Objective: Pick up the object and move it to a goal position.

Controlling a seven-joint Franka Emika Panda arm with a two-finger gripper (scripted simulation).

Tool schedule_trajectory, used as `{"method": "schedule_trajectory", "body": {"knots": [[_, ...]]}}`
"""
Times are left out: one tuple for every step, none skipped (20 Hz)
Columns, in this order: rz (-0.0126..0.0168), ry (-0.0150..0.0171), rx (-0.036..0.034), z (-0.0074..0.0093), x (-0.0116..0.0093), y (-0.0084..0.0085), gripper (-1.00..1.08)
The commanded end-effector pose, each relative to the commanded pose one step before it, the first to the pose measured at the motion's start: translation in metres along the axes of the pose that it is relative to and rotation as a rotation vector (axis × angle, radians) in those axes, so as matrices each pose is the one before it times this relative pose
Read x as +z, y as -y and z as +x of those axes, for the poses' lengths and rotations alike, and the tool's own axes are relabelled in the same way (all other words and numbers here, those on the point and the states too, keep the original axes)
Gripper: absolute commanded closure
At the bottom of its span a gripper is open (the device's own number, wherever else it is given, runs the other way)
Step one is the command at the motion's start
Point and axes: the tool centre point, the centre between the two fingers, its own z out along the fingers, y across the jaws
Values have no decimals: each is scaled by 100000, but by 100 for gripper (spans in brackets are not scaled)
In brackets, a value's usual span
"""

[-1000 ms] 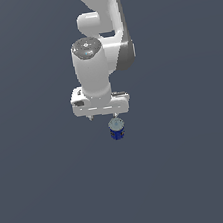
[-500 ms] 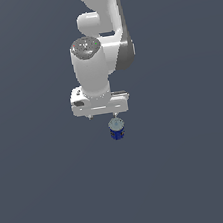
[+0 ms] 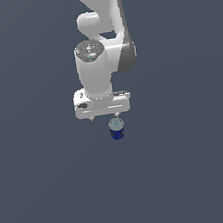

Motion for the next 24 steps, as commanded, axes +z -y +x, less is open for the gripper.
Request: {"method": "schedule_trajectory", "body": {"knots": [[-91,-178,-4498,-23,451,341,-92],[-42,-97,-2164,-4,210,160,-92],[-43,-107,-2332,-2,225,175,-92],[-44,-116,-2500,0,240,189,-92],[-44,-124,-2668,3,255,203,-92],[-43,-134,-2835,7,269,218,-92],[-42,-144,-3005,12,284,233,-92],[-41,-154,-3171,17,297,247,-92],[-38,-160,-3230,23,301,255,-92],[-33,-157,-3104,27,287,247,-92],[-28,-152,-2937,31,270,234,-92],[-24,-146,-2771,34,253,223,-92],[-21,-140,-2605,36,236,211,-92],[-18,-134,-2437,37,220,197,-92],[-15,-127,-2270,38,203,185,-92],[-13,-120,-2101,38,187,171,-92],[-11,-112,-1935,38,172,159,-92],[-9,-104,-1767,36,156,145,-92],[-8,-96,-1599,35,141,131,-92],[-7,-87,-1431,32,125,118,-92],[-6,-77,-1263,30,110,104,-92],[-5,-68,-1092,26,95,89,-92],[-4,-58,-927,24,80,77,-92],[-3,-48,-758,20,66,63,-92]]}}
